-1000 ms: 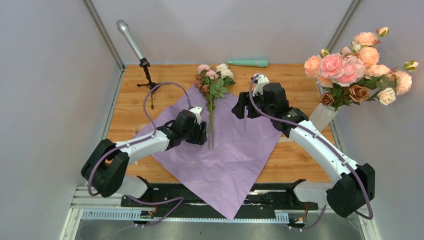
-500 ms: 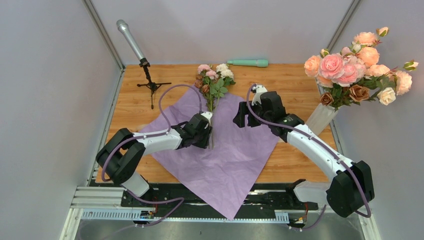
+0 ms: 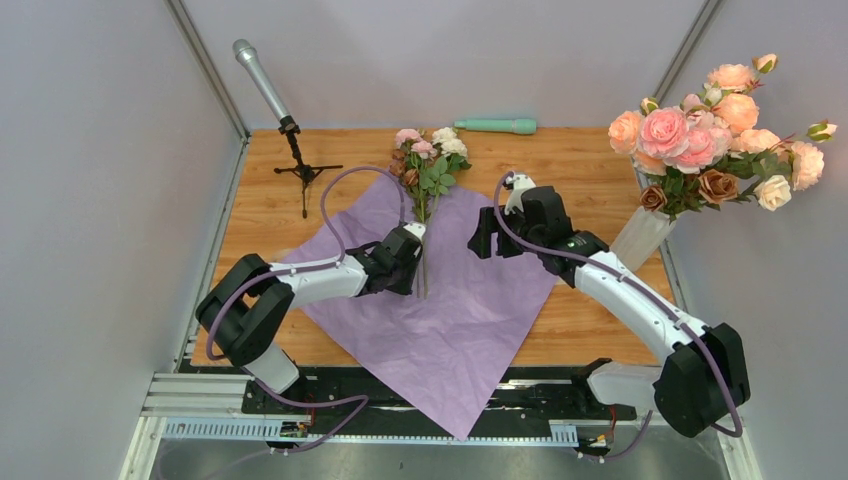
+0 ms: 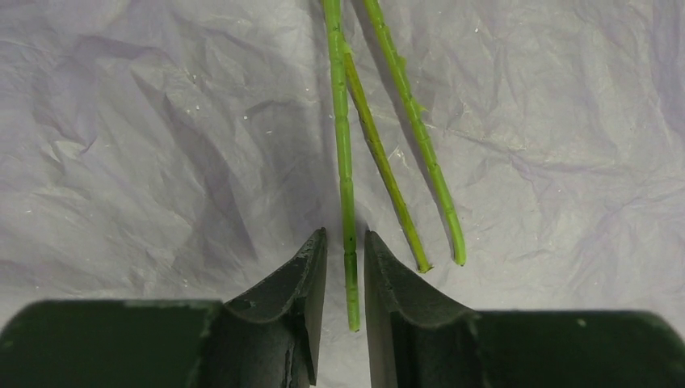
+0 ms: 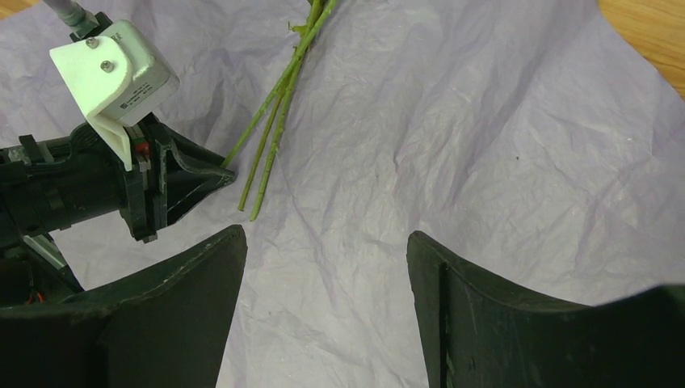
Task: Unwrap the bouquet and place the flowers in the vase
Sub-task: Pick up the fake flower from the wrapping paper.
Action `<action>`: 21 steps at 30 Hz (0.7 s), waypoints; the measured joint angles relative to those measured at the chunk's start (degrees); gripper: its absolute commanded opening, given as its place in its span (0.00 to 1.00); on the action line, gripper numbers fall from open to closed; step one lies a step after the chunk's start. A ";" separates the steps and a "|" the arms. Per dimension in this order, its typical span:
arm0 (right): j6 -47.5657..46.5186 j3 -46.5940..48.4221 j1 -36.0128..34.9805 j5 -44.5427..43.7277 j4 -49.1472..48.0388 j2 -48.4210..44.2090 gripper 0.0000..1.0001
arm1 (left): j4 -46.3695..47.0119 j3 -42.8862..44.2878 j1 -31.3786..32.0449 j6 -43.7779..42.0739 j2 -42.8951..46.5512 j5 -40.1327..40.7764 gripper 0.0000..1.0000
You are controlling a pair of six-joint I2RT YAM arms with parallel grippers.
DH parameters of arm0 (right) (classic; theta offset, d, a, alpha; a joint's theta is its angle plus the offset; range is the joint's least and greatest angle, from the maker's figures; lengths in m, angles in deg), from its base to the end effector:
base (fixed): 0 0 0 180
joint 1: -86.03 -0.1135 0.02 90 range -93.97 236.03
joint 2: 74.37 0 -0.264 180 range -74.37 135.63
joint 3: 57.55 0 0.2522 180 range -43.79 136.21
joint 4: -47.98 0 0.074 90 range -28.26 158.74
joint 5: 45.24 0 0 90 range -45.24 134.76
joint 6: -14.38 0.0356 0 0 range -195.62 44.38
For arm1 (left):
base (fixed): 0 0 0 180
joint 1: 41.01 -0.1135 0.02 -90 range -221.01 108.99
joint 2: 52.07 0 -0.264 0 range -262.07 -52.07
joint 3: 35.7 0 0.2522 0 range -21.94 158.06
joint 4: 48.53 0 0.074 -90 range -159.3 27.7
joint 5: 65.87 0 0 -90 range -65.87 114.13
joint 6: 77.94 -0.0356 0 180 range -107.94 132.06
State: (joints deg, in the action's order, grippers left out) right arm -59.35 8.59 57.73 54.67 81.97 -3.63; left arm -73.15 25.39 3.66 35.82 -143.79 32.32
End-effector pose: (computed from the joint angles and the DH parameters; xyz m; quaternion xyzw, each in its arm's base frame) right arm 0.2344 0.1332 0.2745 -0.1313 0.8888 0.2359 0.3703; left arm 0.2220 -0.2124 0.1591 0.1518 0.9400 -0.1111 0.2846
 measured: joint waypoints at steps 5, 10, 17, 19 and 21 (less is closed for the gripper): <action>0.00 -0.22 0.26 -0.09 -0.15 -0.52 0.74 | -0.09 0.44 0.37 -0.02 -0.48 0.72 0.22; 0.02 -1.20 0.37 -0.44 -0.39 -1.38 0.74 | -0.20 1.27 0.74 0.02 -1.31 1.18 0.17; 0.17 -1.99 0.87 -1.01 -0.42 -2.89 0.75 | -0.39 1.40 1.05 0.42 -1.40 1.60 0.05; 0.17 -2.01 1.05 -1.07 -0.44 -3.23 0.75 | -0.44 1.46 1.07 0.59 -1.42 1.46 0.00; 0.20 -2.25 1.11 -1.07 -0.50 -3.58 0.75 | -0.42 1.46 1.05 0.87 -1.42 1.18 0.00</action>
State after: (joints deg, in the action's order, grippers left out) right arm -59.15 6.34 58.85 53.60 81.47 -7.22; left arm -73.56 26.86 4.71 36.70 -145.21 33.50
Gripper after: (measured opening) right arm 0.745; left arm 0.022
